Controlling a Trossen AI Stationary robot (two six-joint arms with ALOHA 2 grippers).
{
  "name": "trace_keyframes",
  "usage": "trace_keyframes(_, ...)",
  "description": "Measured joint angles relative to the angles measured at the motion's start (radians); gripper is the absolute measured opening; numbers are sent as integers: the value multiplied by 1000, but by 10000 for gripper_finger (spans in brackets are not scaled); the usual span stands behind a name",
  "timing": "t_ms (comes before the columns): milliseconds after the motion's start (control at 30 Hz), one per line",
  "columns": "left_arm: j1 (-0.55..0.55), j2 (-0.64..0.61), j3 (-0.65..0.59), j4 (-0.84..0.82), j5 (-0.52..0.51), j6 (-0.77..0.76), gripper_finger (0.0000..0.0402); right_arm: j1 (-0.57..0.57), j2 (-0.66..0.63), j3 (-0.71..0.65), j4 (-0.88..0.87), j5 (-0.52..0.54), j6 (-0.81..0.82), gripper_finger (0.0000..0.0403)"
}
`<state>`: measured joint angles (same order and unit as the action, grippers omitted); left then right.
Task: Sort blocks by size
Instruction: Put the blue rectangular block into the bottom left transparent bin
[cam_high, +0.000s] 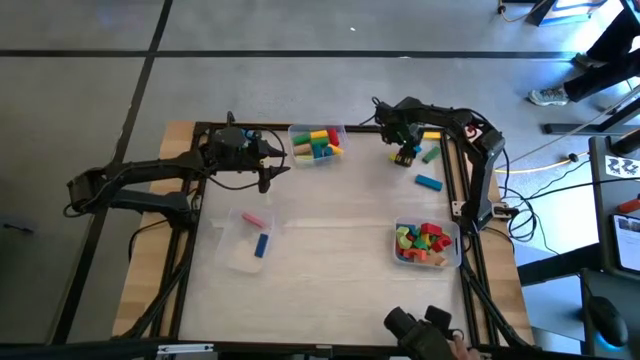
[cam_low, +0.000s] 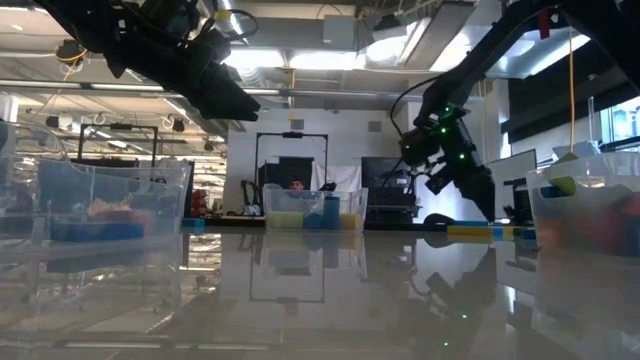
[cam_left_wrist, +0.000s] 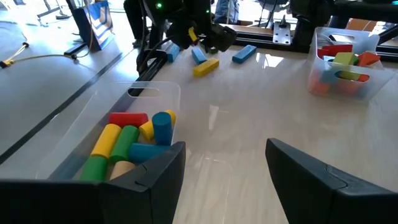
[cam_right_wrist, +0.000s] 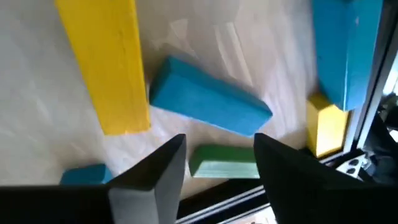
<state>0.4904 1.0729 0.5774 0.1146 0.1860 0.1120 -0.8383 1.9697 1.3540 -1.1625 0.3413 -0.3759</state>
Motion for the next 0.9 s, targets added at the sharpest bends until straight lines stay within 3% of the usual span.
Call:
trace_keyframes(400,0,0,0,-29,0,23,218,1,-1,-44,75,32,-249,191)
trace_keyframes(900,0,0,0,-16,0,19,218,1,-8,-128,223,127,-340,150)
